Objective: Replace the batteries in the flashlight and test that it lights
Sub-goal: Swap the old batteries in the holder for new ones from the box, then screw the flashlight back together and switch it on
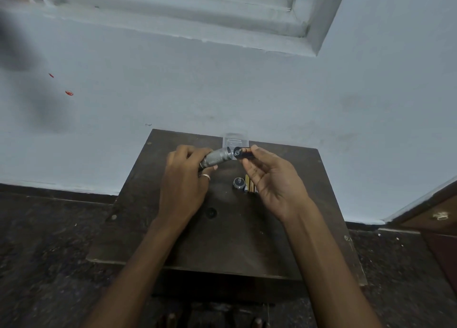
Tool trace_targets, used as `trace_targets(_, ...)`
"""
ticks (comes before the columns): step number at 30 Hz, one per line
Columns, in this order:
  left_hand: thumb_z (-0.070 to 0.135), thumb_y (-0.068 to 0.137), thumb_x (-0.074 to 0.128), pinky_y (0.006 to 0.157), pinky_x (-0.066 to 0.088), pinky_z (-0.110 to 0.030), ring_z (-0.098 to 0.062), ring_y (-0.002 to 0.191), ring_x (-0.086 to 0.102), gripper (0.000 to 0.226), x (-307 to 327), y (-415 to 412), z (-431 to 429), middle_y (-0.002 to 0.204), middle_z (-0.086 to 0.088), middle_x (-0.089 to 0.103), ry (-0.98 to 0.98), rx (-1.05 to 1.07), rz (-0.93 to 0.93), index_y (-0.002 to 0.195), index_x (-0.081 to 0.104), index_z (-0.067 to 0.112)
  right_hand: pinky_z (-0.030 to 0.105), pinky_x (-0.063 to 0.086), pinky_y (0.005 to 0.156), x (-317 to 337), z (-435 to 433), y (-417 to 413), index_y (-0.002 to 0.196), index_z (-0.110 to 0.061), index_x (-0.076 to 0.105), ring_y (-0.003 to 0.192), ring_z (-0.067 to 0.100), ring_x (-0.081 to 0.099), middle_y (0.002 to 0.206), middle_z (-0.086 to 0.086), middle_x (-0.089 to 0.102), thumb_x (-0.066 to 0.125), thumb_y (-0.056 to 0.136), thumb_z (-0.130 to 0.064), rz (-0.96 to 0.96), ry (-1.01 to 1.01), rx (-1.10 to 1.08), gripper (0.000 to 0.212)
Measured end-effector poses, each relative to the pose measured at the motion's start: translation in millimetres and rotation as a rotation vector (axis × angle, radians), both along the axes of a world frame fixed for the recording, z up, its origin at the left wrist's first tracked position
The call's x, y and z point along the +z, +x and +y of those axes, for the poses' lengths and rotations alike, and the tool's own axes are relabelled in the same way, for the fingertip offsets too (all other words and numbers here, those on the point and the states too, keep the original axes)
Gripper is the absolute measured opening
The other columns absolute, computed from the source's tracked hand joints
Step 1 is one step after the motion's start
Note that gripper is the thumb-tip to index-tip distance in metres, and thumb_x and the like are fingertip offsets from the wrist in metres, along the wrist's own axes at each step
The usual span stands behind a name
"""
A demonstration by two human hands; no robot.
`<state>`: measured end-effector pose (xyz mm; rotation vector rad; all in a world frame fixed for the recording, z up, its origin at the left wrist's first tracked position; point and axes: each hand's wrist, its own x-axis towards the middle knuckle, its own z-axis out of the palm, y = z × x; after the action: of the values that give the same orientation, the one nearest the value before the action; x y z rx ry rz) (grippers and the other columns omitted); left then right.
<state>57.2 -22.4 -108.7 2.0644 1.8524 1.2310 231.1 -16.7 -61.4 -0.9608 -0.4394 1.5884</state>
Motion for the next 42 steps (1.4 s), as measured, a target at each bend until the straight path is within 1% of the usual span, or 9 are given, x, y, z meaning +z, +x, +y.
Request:
trace_targets(10, 0.018, 0.083, 0.076, 0.072, 0.046, -0.028, -0.016, 0.085, 0.055, 0.037, 3.8, 2.4, -0.5, 0.101, 0.001, 0.052, 0.006, -0.061, -0.051, 0.118, 0.069, 0.023, 0.022, 0.058, 0.079, -3.6, -1.9, -4.8, 0.111, 0.000, 0.061, 0.091, 0.015, 0.073, 0.099, 0.012, 0.070, 0.072, 0.090, -0.006, -0.318, 0.159, -0.093, 0.024)
trace_targets(16, 0.017, 0.082, 0.077, 0.072, 0.045, -0.026, -0.015, 0.084, 0.056, 0.037, 3.9, 2.5, -0.8, 0.101, 0.000, 0.055, -0.011, -0.064, -0.073, 0.118, 0.071, 0.022, 0.027, 0.060, 0.077, -7.2, 0.0, -11.4, 0.100, -0.013, 0.071, 0.084, 0.008, 0.073, 0.092, 0.000, 0.076, 0.080, 0.084, -0.021, -0.893, 0.335, -0.144, 0.020)
trace_targets(20, 0.017, 0.082, 0.077, 0.078, 0.047, -0.026, -0.014, 0.091, 0.060, 0.038, 2.6, 0.3, 1.0, 0.105, 0.000, 0.064, -0.019, -0.071, -0.129, 0.119, 0.071, 0.023, 0.021, 0.054, 0.070, -7.3, -2.1, -11.8, 0.095, -0.018, 0.074, 0.077, 0.003, 0.070, 0.085, -0.004, 0.076, 0.066, 0.094, -0.033, -1.082, 0.375, -0.110, 0.017)
trace_targets(22, 0.017, 0.082, 0.077, 0.081, 0.046, -0.025, -0.015, 0.093, 0.062, 0.037, 1.1, -1.7, 2.3, 0.106, -0.001, 0.068, -0.016, -0.066, -0.147, 0.118, 0.071, 0.021, 0.028, 0.049, 0.067, -7.5, -1.8, -5.7, 0.089, -0.015, 0.074, 0.074, 0.011, 0.067, 0.079, 0.000, 0.074, 0.059, 0.098, -0.032, -1.258, 0.389, -0.096, 0.024)
trace_targets(27, 0.016, 0.083, 0.077, 0.083, 0.044, -0.021, -0.014, 0.094, 0.063, 0.034, 1.8, -2.7, 3.1, 0.106, 0.000, 0.071, -0.012, -0.046, -0.186, 0.116, 0.072, 0.018, 0.028, 0.040, 0.082, -11.1, -1.6, 8.7, 0.093, -0.012, 0.076, 0.095, 0.024, 0.062, 0.097, 0.006, 0.072, 0.067, 0.092, -0.026, -1.635, 0.457, 0.196, 0.016)
trace_targets(30, 0.016, 0.083, 0.077, 0.083, 0.047, -0.024, -0.015, 0.093, 0.063, 0.032, 2.8, -2.1, 2.0, 0.105, 0.001, 0.072, -0.006, -0.039, -0.210, 0.115, 0.072, 0.018, 0.034, 0.040, 0.092, -14.2, -1.6, 8.1, 0.113, -0.020, 0.073, 0.114, 0.029, 0.049, 0.113, 0.008, 0.061, 0.075, 0.084, -0.040, -1.787, 0.401, 0.390, 0.035)
trace_targets(33, 0.017, 0.083, 0.077, 0.080, 0.045, -0.015, -0.012, 0.090, 0.062, 0.032, 3.5, -1.5, 1.6, 0.102, 0.003, 0.071, -0.013, -0.038, -0.250, 0.115, 0.072, 0.019, 0.029, 0.036, 0.087, -17.2, -3.6, 4.2, 0.119, -0.021, 0.070, 0.115, 0.027, 0.039, 0.114, 0.006, 0.051, 0.074, 0.085, -0.037, -1.856, 0.398, 0.439, 0.038)
trace_targets(38, 0.017, 0.083, 0.077, 0.077, 0.039, -0.004, -0.007, 0.090, 0.061, 0.032, 4.9, -0.9, 2.2, 0.099, 0.009, 0.067, -0.022, -0.023, -0.294, 0.115, 0.073, 0.020, 0.025, 0.031, 0.079, -22.6, -2.4, 2.0, 0.106, -0.017, 0.071, 0.109, 0.025, 0.041, 0.108, 0.004, 0.051, 0.073, 0.086, -0.030, -1.865, 0.434, 0.425, 0.024)
trace_targets(42, 0.018, 0.083, 0.077, 0.077, 0.038, -0.003, -0.007, 0.089, 0.061, 0.032, 4.4, -2.5, 2.5, 0.099, 0.009, 0.068, -0.028, -0.011, -0.292, 0.115, 0.073, 0.020, 0.027, 0.048, 0.080, -17.1, -0.2, 2.7, 0.096, -0.017, 0.071, 0.095, 0.015, 0.063, 0.099, -0.003, 0.068, 0.079, 0.082, -0.019, -1.505, 0.463, 0.199, 0.016)
